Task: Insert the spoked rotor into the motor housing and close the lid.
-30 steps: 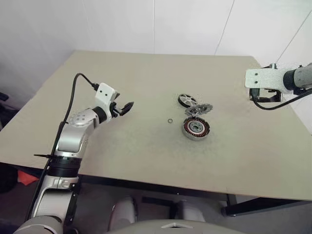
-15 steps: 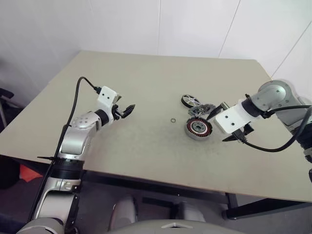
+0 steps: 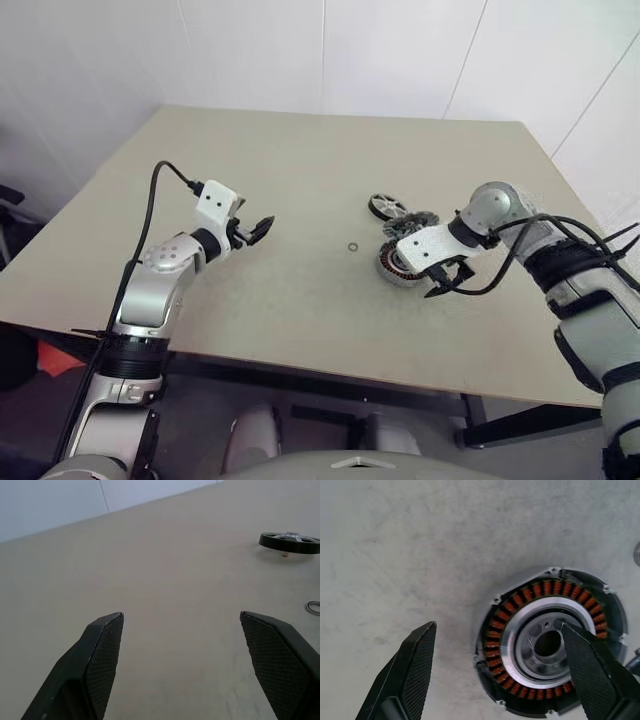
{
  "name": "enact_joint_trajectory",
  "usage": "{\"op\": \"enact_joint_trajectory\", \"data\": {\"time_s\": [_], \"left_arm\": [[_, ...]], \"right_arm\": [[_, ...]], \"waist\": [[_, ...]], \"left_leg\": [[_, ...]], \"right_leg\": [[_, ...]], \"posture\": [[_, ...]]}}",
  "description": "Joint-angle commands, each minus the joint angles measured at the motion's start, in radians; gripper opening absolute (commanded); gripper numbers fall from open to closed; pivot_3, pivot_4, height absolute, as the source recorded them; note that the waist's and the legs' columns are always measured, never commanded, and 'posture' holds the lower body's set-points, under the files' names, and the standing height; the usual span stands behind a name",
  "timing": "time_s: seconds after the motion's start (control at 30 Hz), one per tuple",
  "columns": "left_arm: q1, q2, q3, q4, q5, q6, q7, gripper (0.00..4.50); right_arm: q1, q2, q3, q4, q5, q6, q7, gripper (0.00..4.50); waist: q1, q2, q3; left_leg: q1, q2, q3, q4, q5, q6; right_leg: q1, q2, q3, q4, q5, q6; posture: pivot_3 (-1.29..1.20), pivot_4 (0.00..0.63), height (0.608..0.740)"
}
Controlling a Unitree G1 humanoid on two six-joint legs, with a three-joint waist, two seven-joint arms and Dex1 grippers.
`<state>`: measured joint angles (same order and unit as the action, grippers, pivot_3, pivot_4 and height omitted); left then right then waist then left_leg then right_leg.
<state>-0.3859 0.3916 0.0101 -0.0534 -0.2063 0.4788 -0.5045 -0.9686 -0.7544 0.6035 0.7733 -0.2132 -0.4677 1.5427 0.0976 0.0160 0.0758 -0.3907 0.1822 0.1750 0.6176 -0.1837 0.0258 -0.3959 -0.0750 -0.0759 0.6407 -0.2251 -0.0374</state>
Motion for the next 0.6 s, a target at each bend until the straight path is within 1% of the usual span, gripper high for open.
{"op": "enact_joint_trajectory", "data": {"time_s": [0.03, 0.13, 0.27, 0.5, 0.6], "left_arm": [[0.000, 0.005, 0.022, -0.053, -0.008, 0.004, 0.015, 3.95], [0.008, 0.007, 0.024, -0.061, -0.009, 0.008, 0.019, 3.95], [0.012, 0.012, 0.029, -0.066, -0.011, 0.012, 0.021, 3.95], [0.006, 0.015, 0.023, -0.046, -0.008, 0.004, 0.017, 3.95], [-0.002, 0.014, 0.016, -0.036, -0.006, 0.001, 0.013, 3.95]], "right_arm": [[-0.041, 0.000, -0.017, 0.073, -0.036, -0.062, 0.014, 4.50], [-0.038, -0.004, -0.022, 0.099, -0.047, -0.101, 0.024, 4.50], [-0.014, -0.026, -0.038, 0.076, -0.035, -0.124, 0.044, 4.50], [0.061, -0.101, -0.059, -0.095, 0.037, -0.088, 0.072, 4.50], [0.085, -0.115, -0.068, -0.145, 0.049, -0.062, 0.072, 4.50]], "waist": [[0.002, 0.000, 0.000], [0.002, 0.000, 0.000], [0.002, 0.000, 0.000], [0.007, 0.000, 0.000], [0.002, 0.000, 0.000]], "left_leg": [[0.000, 0.000, 0.000, 0.000, 0.000, 0.000], [-0.001, 0.000, 0.000, 0.000, -0.001, 0.001], [-0.002, -0.001, -0.001, 0.000, -0.001, 0.001], [-0.003, -0.002, -0.002, 0.000, -0.001, 0.002], [-0.003, -0.001, -0.002, 0.000, -0.001, 0.002]], "right_leg": [[0.000, 0.000, 0.000, 0.000, 0.000, 0.000], [0.000, 0.000, 0.000, 0.000, 0.000, 0.000], [0.000, 0.000, 0.000, 0.000, 0.000, 0.000], [0.000, 0.000, 0.000, 0.000, 0.000, 0.000], [0.000, 0.000, 0.000, 0.000, 0.000, 0.000]], "posture": [[0.00, 0.000, 0.740], [0.00, 0.000, 0.740], [0.00, 0.000, 0.740], [0.00, 0.000, 0.740], [0.00, 0.000, 0.740]]}}
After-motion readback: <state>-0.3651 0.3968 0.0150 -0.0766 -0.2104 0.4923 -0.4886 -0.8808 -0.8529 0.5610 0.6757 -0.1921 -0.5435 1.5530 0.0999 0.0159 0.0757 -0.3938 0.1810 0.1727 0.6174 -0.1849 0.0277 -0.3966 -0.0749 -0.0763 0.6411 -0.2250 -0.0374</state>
